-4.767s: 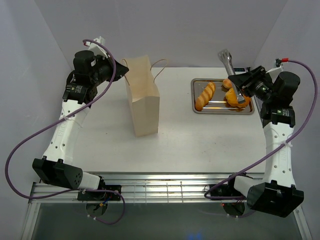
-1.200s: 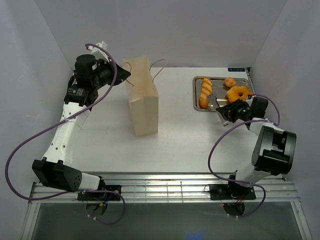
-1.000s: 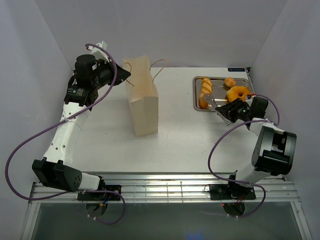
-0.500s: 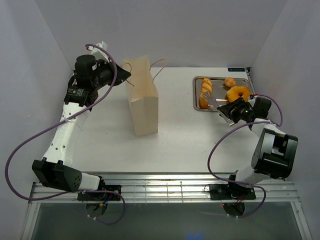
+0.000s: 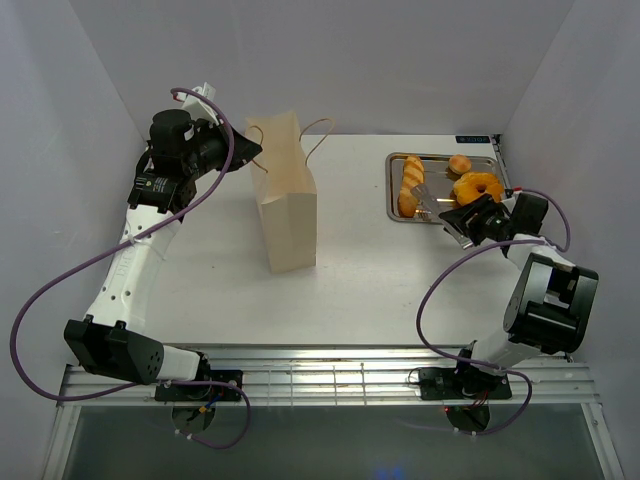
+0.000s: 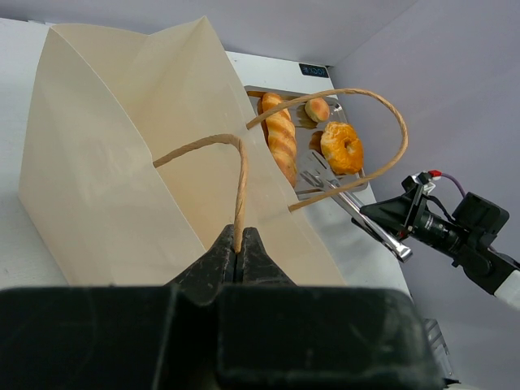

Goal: Place the fake bread into the paper bag

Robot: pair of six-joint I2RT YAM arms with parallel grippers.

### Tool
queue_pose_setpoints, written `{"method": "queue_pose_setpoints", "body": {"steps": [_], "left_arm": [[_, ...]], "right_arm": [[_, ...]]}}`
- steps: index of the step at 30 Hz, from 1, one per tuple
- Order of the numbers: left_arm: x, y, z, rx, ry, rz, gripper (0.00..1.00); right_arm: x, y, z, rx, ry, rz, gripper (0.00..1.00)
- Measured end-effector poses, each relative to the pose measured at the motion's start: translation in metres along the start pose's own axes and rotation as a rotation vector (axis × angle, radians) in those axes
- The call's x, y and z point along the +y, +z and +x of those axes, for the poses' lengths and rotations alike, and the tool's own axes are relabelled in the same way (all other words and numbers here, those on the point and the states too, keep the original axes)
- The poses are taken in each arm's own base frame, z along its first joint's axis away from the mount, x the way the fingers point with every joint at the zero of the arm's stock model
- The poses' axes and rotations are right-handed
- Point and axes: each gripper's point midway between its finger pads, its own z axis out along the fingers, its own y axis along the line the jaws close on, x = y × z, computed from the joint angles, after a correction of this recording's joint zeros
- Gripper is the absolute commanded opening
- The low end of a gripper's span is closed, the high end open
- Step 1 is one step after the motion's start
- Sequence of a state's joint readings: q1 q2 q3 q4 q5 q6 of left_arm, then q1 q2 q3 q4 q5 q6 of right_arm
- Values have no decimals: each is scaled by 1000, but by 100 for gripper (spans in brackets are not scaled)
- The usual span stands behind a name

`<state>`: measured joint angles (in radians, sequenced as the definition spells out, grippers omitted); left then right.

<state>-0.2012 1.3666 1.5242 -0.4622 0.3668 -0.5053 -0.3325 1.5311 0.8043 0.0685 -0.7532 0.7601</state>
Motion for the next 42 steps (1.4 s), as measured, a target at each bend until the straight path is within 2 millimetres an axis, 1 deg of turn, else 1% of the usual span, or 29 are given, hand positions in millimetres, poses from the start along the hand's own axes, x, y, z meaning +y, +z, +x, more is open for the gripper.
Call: {"method": "queue_pose_setpoints", "body": {"steps": [9,12,18,35,38,42], "left_arm": [[0,0,0,0,0,1,0],[0,0,0,-1,0,1,0],[-2,1,-3,-10,6,13,0],[-5,1,-5,-17,2,24,0],[-5,1,-4,-15,-1,25,0],[-5,2,-4,-14,-5,26,0]], "right_arm": [[-16,15,-4,39,40,19,55],[-17,19,-8,42,45,20,55],[-14,27,-20,49,55,1,55],[-5,39,-15,134,167,-106,54],[-2,43,-18,146,176,-114,54],[7,46,-25,149,156,-124,53]]}}
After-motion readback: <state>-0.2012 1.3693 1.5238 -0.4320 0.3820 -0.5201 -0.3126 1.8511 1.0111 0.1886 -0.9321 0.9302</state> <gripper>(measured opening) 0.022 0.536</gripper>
